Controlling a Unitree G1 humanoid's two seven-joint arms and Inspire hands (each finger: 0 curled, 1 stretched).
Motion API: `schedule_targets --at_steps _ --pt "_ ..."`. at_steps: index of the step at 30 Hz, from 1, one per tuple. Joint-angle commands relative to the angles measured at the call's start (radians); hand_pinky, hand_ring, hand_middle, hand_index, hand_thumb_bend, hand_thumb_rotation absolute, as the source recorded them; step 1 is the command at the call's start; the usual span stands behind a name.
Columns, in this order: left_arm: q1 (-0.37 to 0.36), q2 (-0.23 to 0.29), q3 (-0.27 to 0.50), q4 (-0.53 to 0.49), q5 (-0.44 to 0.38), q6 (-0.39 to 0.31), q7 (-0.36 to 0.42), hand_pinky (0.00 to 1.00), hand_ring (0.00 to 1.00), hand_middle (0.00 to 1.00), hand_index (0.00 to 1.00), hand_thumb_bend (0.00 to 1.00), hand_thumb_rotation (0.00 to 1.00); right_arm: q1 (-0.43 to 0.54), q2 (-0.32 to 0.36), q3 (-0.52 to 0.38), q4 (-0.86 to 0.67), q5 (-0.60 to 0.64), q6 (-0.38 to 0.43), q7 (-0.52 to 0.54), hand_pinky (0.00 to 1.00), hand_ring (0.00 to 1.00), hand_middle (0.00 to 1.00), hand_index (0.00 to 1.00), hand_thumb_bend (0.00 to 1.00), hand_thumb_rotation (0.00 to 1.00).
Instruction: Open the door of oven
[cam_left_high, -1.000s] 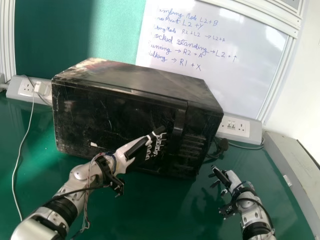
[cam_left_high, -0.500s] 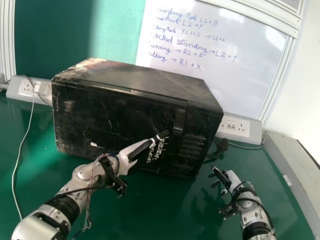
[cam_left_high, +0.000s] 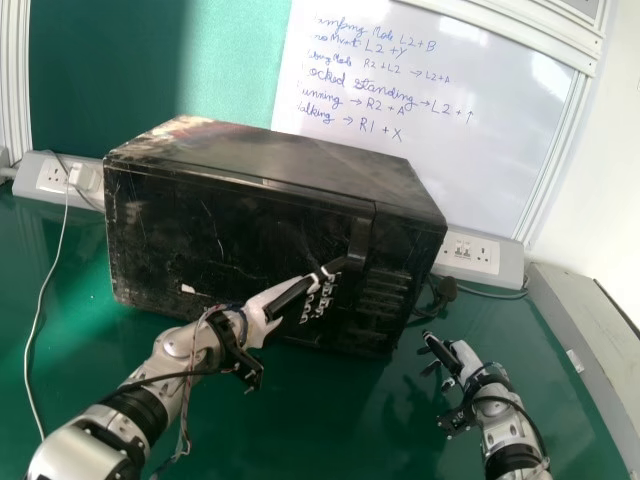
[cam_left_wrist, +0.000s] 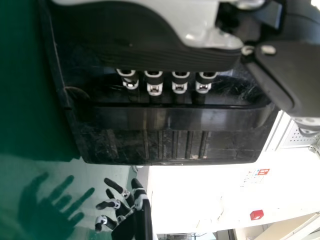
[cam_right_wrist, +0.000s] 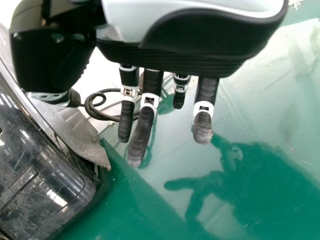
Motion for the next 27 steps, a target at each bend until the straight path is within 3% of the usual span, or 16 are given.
schedule_targets --at_steps 1,11,27 --pt "-0.023 -0.002 0.011 0.017 0.003 0.007 -0.002 0.77 0.94 0.99 1.00 1.00 0.92 -0.021 -0.003 -0.005 0.001 0.005 0.009 0.005 0.11 0.18 0.30 0.64 0.61 0.55" --pt "-0.041 -0.013 0.038 0.028 -0.015 0.070 -0.021 0.76 0.94 0.96 1.00 1.00 0.96 -0.019 -0.004 -0.006 0.001 0.006 0.000 0.009 0.12 0.18 0.30 0.64 0.62 0.54" --pt "-0.053 -0.026 0.080 0.027 -0.033 0.128 -0.061 0.65 0.80 0.87 0.89 1.00 0.97 -0.021 -0.003 0.002 0.002 0.000 0.004 0.003 0.12 0.18 0.30 0.64 0.62 0.56"
